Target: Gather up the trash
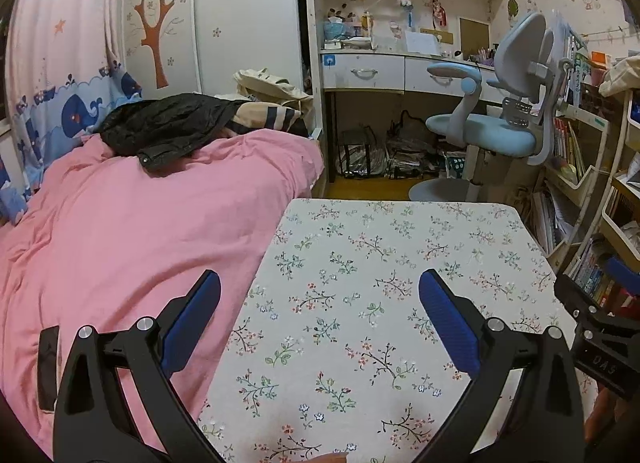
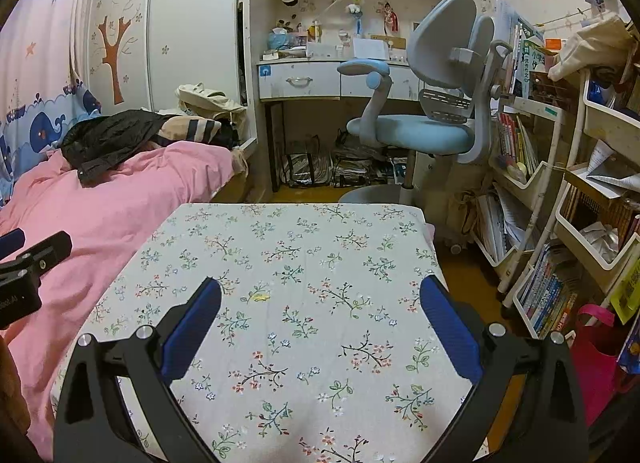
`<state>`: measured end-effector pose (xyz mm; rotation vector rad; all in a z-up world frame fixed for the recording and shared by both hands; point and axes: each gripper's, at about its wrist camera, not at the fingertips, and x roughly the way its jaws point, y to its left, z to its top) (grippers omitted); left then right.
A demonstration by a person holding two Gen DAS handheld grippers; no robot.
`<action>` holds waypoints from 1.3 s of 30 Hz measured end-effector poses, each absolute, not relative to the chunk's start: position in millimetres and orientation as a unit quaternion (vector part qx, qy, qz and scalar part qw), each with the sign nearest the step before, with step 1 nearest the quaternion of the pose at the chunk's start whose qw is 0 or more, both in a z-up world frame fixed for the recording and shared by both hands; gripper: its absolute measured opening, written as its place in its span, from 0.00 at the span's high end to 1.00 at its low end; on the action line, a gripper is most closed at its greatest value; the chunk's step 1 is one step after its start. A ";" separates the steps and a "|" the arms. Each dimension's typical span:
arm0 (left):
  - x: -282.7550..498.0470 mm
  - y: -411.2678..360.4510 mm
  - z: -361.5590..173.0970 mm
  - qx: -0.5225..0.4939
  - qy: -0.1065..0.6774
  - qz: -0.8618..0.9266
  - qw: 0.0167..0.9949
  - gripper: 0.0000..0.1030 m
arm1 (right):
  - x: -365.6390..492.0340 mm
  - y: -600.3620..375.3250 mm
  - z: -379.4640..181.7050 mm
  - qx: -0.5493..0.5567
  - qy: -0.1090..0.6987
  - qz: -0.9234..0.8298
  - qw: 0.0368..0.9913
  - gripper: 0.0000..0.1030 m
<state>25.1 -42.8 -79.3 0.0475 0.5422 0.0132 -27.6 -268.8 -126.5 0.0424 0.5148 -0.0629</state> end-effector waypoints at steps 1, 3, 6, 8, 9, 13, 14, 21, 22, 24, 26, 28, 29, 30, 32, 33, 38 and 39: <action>25.2 -43.1 -79.1 0.024 0.268 0.006 0.963 0.07 | -27.7 -268.6 -126.5 0.021 0.255 -0.031 0.966 0.07; 24.8 -43.6 -79.8 0.023 0.268 0.006 0.963 0.07 | -27.7 -268.9 -126.6 0.021 0.254 -0.032 0.966 0.07; 24.3 -44.0 -79.1 0.024 0.267 0.007 0.963 0.07 | -27.5 -268.8 -126.7 0.021 0.254 -0.031 0.966 0.07; 24.0 -43.8 -79.4 0.023 0.267 0.007 0.963 0.07 | -27.7 -268.3 -126.4 0.021 0.255 -0.031 0.966 0.07; 23.9 -43.7 -79.8 0.022 0.267 0.006 0.963 0.07 | -27.6 -268.4 -126.5 0.021 0.255 -0.031 0.966 0.07; 23.4 -44.5 -79.7 0.023 0.267 0.007 0.963 0.07 | -27.9 -267.8 -129.2 0.018 0.255 -0.030 0.966 0.07; 23.5 -44.3 -79.5 0.024 0.266 0.007 0.964 0.07 | -27.9 -267.9 -129.5 0.018 0.255 -0.030 0.966 0.07; 23.1 -44.2 -79.9 0.024 0.266 0.008 0.964 0.07 | -27.6 -267.9 -129.9 0.017 0.256 -0.030 0.966 0.07; 21.8 -43.8 -80.0 0.024 0.266 0.008 0.964 0.07 | -27.2 -267.4 -130.3 0.016 0.256 -0.030 0.966 0.07; 21.9 -44.1 -79.8 0.023 0.265 0.008 0.964 0.07 | -27.3 -267.5 -130.4 0.017 0.256 -0.030 0.966 0.07; 21.8 -43.4 -79.5 0.022 0.265 0.009 0.964 0.07 | -27.2 -267.3 -130.3 0.017 0.256 -0.029 0.966 0.07; 21.5 -43.3 -79.7 0.022 0.265 0.009 0.964 0.07 | -27.2 -267.2 -130.3 0.016 0.256 -0.029 0.966 0.07; 21.9 -42.9 -79.0 0.022 0.265 0.010 0.964 0.07 | -27.2 -267.2 -130.2 0.016 0.256 -0.030 0.966 0.07; 22.1 -42.8 -78.9 0.023 0.265 0.010 0.964 0.07 | -27.3 -267.4 -130.3 0.016 0.256 -0.030 0.966 0.07; 22.1 -42.6 -78.9 0.023 0.265 0.009 0.964 0.07 | -27.1 -267.2 -130.3 0.016 0.256 -0.030 0.966 0.07; 22.0 -42.4 -78.8 0.023 0.265 0.009 0.964 0.07 | -27.2 -267.8 -130.7 0.016 0.256 -0.030 0.966 0.07; 22.1 -42.7 -78.9 0.022 0.265 0.010 0.964 0.07 | -27.1 -267.1 -130.2 0.016 0.256 -0.030 0.966 0.07; 22.2 -42.9 -78.8 0.022 0.265 0.010 0.964 0.07 | -27.0 -267.3 -130.4 0.016 0.256 -0.029 0.966 0.07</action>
